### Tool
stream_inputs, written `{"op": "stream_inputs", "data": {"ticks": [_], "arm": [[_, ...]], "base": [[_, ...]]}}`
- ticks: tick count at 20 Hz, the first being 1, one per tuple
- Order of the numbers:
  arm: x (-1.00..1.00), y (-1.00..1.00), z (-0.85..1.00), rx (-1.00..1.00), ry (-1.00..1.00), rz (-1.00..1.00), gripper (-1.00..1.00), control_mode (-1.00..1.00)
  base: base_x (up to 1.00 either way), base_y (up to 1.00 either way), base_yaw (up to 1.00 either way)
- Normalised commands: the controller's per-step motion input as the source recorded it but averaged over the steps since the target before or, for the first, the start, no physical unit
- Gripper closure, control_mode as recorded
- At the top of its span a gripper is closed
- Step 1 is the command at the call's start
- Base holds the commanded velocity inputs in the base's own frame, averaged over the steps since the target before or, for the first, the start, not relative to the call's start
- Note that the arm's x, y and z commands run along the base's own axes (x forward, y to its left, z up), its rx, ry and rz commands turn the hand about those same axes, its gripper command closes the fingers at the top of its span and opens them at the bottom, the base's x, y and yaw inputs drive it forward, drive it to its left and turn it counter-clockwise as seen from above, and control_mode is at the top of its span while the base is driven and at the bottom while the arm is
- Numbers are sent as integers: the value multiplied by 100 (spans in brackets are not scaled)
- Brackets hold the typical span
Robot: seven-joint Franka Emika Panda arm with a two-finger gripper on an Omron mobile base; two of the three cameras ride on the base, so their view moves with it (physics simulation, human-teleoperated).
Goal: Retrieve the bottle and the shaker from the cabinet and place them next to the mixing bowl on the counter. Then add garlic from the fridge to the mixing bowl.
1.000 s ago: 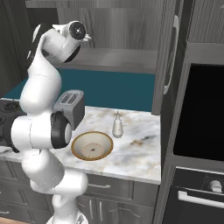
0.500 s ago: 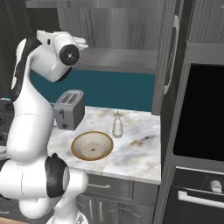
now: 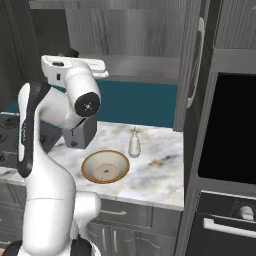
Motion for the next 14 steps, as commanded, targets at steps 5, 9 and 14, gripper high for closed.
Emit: {"op": "stream_inputs", "data": {"ticks": [5, 9, 14], "arm": [[-94, -6, -44, -12, -4, -9, 100, -100], [-69, 0, -32, -22, 5, -12, 100, -100], [-48, 0, -20, -23, 14, -7, 100, -100]], "base": [[0, 0, 0], [0, 0, 0], [0, 0, 0]]}}
